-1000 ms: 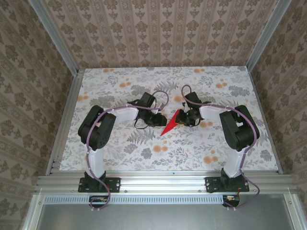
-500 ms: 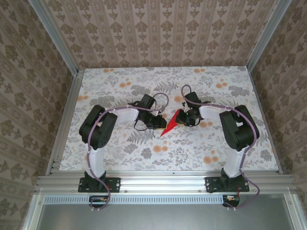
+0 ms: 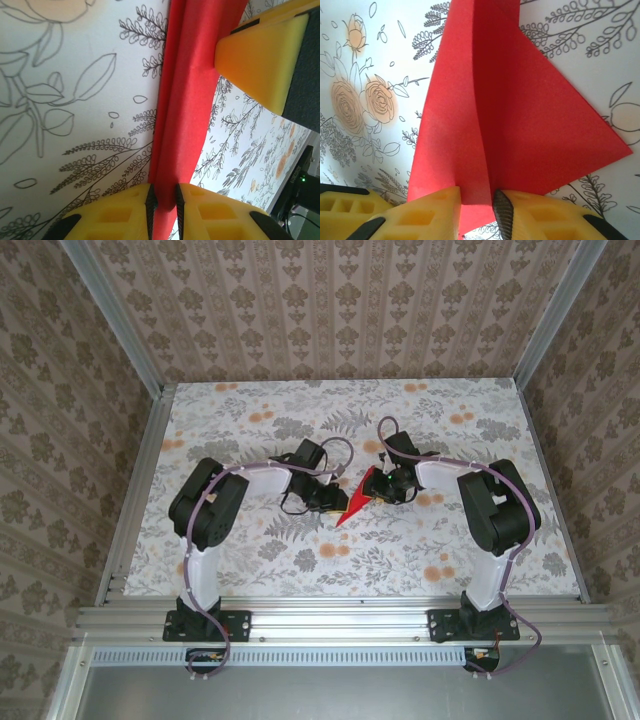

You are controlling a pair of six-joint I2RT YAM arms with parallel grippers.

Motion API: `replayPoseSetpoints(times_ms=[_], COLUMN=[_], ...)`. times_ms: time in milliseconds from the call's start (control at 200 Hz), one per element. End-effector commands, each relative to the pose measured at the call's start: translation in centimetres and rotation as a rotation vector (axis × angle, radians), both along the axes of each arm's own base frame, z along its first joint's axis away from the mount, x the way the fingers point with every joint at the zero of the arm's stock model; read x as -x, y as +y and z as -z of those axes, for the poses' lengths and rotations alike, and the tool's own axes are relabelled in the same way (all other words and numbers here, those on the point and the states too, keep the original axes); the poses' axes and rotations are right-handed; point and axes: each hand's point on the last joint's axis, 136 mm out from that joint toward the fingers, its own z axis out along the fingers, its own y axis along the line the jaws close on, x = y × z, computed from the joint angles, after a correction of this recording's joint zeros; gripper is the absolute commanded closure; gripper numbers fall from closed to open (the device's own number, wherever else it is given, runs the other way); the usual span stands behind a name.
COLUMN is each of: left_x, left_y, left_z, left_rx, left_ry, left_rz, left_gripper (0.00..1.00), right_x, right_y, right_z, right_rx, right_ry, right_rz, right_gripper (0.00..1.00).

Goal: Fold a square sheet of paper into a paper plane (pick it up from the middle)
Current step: Fold the wing for the fifth time at the center of the table.

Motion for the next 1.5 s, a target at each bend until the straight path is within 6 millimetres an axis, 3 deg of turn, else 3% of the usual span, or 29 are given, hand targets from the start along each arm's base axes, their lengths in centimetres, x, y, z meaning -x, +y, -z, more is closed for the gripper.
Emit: replayPoseSetpoints(times_ms=[0, 145, 530, 1495], left_x=[0.7, 0.9, 1.5, 1.4], left_y=[-0.2, -0.4, -0.9, 1.0], left_z=[0.6, 0.7, 0.5, 3.0], left_rx=[-0.019, -0.031, -0.056, -0.306], left_ry=[0.004, -0.003, -0.016, -0.089], left_rz=[0.042, 0.054, 0.08, 0.113], left_gripper=[0.78, 0.78, 0.79, 0.81], right_x=[4.3, 4.3, 4.8, 3.8], right_y=[-4.5, -4.5, -4.7, -4.4], right_z=[6.5, 6.4, 7.0, 6.2], right_rx=[0.216, 0.21, 0.217, 0.201], right_ry=[0.181, 0.178, 0.197, 0.174], right_rz=[0.06, 0.068, 0.079, 0.095], right_gripper=[0.66, 0.62, 0.61, 0.62])
